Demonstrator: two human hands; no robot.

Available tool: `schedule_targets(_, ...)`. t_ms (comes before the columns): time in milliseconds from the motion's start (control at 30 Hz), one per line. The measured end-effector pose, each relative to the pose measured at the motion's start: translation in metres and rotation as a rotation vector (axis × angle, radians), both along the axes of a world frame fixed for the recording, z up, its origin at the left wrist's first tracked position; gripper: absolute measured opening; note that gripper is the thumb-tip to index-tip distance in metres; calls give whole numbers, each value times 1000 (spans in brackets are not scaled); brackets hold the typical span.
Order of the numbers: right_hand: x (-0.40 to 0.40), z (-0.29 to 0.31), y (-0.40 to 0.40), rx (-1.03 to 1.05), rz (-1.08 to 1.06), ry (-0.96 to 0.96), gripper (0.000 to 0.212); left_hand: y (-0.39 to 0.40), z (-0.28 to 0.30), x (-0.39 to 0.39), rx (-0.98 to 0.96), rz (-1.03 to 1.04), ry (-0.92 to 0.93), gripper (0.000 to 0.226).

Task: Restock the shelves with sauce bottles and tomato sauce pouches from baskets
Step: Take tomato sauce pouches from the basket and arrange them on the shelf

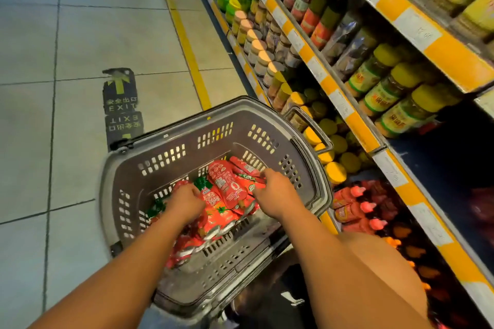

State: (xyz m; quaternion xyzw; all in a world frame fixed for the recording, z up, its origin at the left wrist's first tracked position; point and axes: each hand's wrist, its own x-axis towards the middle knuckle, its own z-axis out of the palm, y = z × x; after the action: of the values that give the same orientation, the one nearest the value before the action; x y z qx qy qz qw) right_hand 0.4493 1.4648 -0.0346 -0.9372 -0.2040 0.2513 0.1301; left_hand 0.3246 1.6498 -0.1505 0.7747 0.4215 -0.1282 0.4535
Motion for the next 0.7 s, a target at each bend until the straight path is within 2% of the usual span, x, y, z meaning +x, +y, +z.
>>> schedule_targets(100,10,-18,-5,-11,-32,24,31,-9,-9,14,17,-26,25,17)
schedule_targets(233,24,-43,-6,-53,-77,56,44,-25,-26,22,78,-108,113,21)
schedule_targets(333,32,-60,-2,-71,-89,80,50,-35,-40,21,158,-157,179,36)
schedule_targets(500,43,-84,10,-98,-93,139,54,-47,-48,26,183,-259,250,57)
schedule_targets(600,54,-106,11,-87,-97,199,65,-54,-57,22,216,-310,251,66)
schedule_targets(667,61,-108,12,-96,-114,230,62,-56,-64,17,234,-278,239,68)
schedule_targets(700,64,-106,12,-99,-127,241,53,-55,-67,16,233,-254,240,70)
